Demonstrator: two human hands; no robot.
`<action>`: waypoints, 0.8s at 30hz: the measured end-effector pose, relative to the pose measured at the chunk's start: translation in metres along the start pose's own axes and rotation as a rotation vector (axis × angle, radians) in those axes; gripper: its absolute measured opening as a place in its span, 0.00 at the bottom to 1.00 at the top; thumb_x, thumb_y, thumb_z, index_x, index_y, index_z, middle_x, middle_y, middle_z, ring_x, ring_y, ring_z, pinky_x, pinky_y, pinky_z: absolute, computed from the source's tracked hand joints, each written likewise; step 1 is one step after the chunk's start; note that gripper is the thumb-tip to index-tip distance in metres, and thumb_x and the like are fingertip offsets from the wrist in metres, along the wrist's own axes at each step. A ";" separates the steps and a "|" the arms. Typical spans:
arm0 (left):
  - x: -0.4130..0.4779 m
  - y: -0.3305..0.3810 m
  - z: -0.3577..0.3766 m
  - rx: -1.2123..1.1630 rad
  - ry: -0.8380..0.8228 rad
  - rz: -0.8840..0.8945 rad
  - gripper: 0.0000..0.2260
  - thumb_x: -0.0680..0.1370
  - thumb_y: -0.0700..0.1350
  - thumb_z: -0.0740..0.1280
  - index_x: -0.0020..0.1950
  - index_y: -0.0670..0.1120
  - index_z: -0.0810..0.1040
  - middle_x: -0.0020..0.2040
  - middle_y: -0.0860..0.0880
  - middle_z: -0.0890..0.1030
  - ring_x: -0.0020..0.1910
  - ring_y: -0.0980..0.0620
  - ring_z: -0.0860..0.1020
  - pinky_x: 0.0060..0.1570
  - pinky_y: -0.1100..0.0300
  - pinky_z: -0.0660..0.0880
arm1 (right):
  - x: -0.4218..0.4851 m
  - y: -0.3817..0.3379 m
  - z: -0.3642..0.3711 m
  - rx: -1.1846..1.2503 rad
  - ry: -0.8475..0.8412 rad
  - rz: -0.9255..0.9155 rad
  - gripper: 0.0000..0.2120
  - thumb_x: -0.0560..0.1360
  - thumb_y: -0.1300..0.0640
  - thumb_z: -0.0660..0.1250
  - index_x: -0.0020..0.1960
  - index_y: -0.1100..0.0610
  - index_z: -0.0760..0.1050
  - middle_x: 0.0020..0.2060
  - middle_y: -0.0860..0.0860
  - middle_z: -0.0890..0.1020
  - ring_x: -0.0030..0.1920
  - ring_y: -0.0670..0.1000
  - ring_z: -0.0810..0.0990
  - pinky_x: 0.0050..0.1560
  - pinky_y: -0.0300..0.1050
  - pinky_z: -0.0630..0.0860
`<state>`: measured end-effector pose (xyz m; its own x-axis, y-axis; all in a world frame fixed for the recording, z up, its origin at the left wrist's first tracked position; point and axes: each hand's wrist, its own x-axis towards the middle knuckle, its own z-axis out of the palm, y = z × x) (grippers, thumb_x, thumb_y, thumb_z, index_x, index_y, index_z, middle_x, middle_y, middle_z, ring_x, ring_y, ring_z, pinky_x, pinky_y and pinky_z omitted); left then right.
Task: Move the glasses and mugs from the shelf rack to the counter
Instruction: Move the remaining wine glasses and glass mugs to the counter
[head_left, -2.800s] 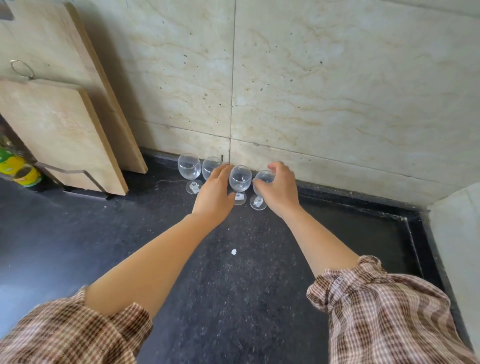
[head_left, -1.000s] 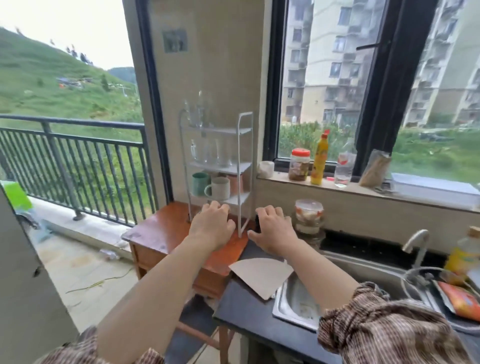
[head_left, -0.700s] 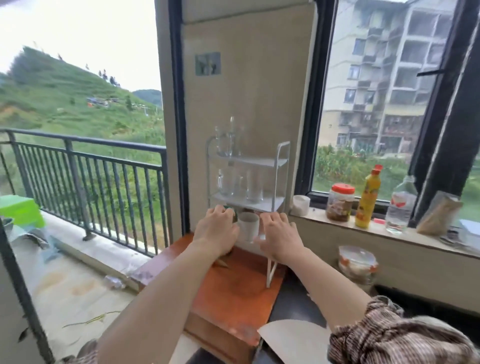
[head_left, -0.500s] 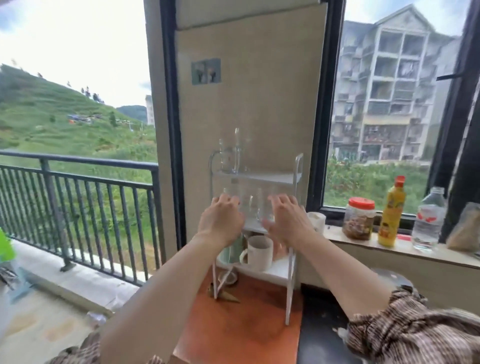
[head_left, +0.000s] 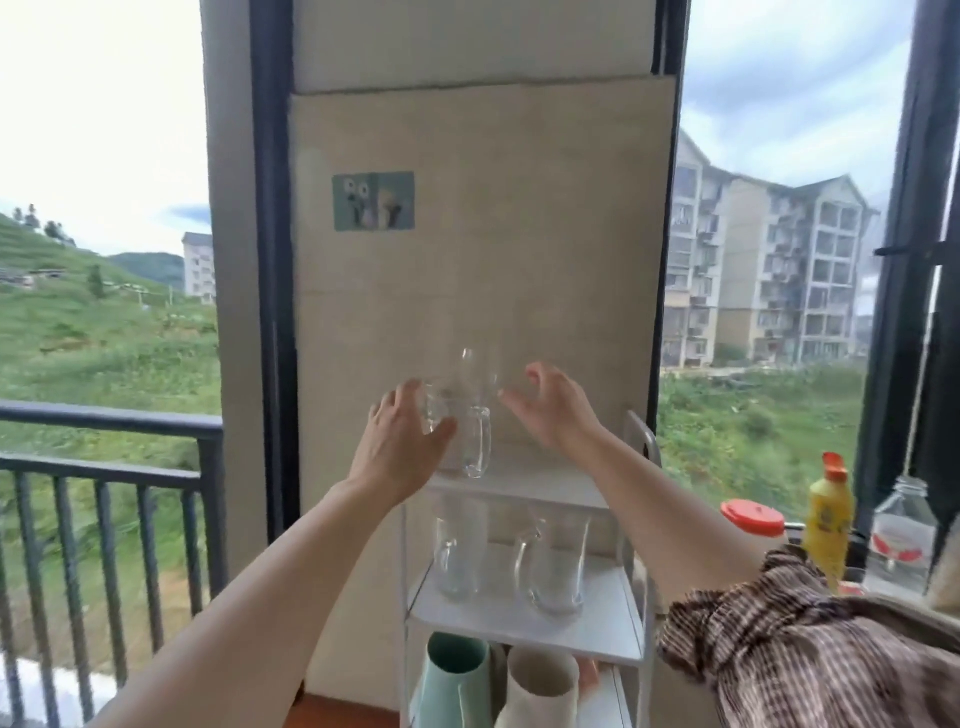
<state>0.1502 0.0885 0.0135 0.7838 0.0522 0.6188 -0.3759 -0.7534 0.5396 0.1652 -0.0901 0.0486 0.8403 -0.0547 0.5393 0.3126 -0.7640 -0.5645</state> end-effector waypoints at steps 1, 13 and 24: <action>0.009 -0.005 0.002 -0.016 -0.021 -0.001 0.31 0.75 0.55 0.65 0.73 0.45 0.59 0.71 0.43 0.68 0.70 0.44 0.64 0.66 0.51 0.62 | 0.011 -0.001 0.005 0.017 -0.005 0.026 0.31 0.74 0.46 0.66 0.71 0.62 0.65 0.68 0.58 0.72 0.67 0.57 0.70 0.63 0.46 0.67; 0.069 -0.031 0.013 -0.283 -0.274 -0.056 0.50 0.63 0.61 0.75 0.77 0.48 0.52 0.67 0.49 0.73 0.67 0.49 0.70 0.62 0.58 0.64 | 0.092 -0.005 0.049 0.468 -0.070 0.278 0.32 0.67 0.47 0.75 0.61 0.65 0.71 0.52 0.56 0.74 0.51 0.53 0.74 0.43 0.41 0.70; 0.075 -0.029 0.027 -0.314 -0.195 -0.102 0.43 0.57 0.59 0.79 0.68 0.48 0.70 0.51 0.56 0.75 0.51 0.55 0.74 0.50 0.64 0.66 | 0.099 0.001 0.055 0.578 -0.007 0.279 0.24 0.66 0.51 0.76 0.57 0.63 0.79 0.33 0.47 0.73 0.37 0.47 0.76 0.41 0.43 0.73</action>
<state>0.2330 0.0962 0.0291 0.8930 -0.0319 0.4489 -0.4004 -0.5117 0.7602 0.2731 -0.0611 0.0670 0.9269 -0.1952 0.3207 0.2687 -0.2518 -0.9297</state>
